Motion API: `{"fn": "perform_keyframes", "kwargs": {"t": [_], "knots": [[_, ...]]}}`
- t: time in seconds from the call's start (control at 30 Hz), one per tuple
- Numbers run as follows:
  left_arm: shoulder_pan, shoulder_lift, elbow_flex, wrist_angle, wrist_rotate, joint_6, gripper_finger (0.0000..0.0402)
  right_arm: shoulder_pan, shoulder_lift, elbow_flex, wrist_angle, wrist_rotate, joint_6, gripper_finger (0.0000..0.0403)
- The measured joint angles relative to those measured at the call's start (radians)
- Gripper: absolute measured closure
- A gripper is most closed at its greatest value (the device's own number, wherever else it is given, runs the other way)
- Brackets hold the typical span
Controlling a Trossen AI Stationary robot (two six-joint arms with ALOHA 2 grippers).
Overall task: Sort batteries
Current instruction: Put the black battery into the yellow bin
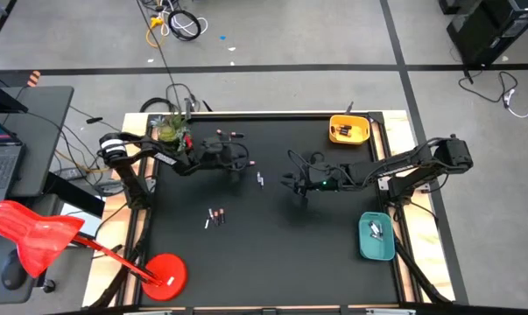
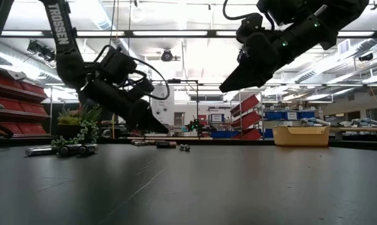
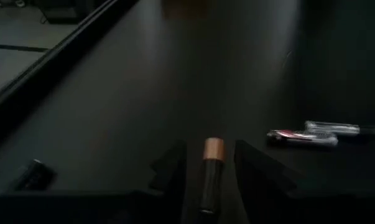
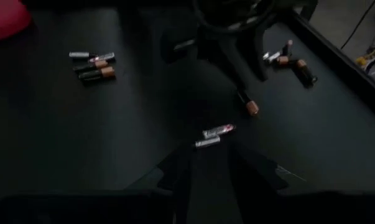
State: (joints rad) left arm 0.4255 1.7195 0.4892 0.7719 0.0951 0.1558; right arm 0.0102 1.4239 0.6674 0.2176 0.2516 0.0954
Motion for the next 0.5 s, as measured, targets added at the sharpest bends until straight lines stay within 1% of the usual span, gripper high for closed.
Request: {"fn": "perform_keyframes", "kwargs": {"t": [0.23, 0.5], "knots": [[0.005, 0.1, 0.023, 0.12, 0.018, -0.02, 0.0265, -0.007, 0.0, 0.0, 0.038, 0.0, -0.011, 0.029], [0.007, 0.25, 0.099, 0.147, 0.03, -0.031, 0.0265, -0.005, 0.0, 0.0, 0.029, -0.002, -0.011, 0.029]]}}
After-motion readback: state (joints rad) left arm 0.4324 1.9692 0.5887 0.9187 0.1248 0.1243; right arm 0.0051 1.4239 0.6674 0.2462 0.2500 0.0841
